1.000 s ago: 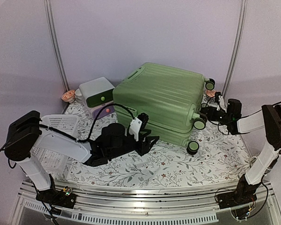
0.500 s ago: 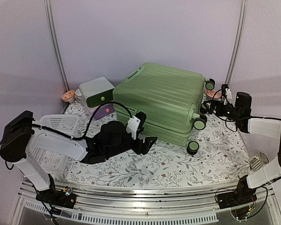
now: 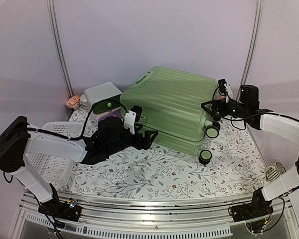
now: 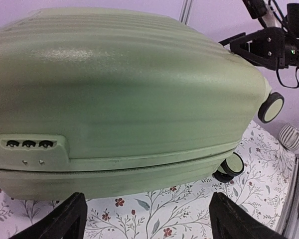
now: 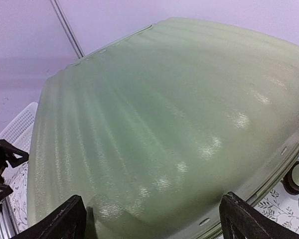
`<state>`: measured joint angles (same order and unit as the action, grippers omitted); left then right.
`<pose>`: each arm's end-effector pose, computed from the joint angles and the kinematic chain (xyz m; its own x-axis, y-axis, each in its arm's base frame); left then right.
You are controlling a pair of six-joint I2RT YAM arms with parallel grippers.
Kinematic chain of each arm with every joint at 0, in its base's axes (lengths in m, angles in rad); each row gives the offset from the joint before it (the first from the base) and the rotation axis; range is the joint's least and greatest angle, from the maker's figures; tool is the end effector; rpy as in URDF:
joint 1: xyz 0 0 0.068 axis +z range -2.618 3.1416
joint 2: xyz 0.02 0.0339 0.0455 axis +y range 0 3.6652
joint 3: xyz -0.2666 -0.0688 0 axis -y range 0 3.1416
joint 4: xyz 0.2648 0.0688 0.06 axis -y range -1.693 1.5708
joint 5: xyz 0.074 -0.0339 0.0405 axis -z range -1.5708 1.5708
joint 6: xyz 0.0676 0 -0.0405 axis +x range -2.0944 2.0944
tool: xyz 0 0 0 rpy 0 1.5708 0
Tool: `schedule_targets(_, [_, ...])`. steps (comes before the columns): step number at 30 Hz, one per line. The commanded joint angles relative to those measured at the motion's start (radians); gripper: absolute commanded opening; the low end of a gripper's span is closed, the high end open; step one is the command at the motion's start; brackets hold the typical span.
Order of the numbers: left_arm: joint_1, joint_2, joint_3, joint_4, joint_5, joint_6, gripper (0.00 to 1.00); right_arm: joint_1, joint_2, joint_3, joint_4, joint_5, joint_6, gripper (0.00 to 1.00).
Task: Open, take out, and arrange the luggage
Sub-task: Adjust the luggage at the center of the board.
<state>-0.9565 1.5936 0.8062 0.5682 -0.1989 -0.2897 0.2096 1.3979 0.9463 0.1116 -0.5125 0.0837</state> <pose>0.2371 -0.3129 0.2043 -0.3172 -0.0361 -0.9477 0.6254 0.7433 -0.2377 0.3490 0.1081 0.2702 -0.3780 -0.0059 -0.9258 -0.6040 0.7594 0.2418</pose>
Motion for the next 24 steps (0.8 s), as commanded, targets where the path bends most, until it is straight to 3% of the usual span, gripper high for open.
schedule_targets(1, [0.036, -0.080, -0.016, -0.016, 0.014, -0.060, 0.87, 0.060, -0.027, 0.014, -0.172, -0.067, -0.099, 0.95])
schedule_targets(11, [0.167, -0.150, -0.071, -0.069, 0.118, -0.137, 0.86, 0.139, -0.164, -0.037, -0.407, 0.015, -0.051, 0.96])
schedule_targets(18, [0.184, -0.163, -0.147, -0.017, 0.100, -0.127, 0.86, 0.154, -0.217, -0.035, -0.538, -0.029, -0.021, 0.97])
schedule_targets(24, [0.203, -0.206, -0.167, -0.027, 0.076, -0.106, 0.86, 0.243, -0.240, -0.037, -0.626, -0.043, -0.019, 0.97])
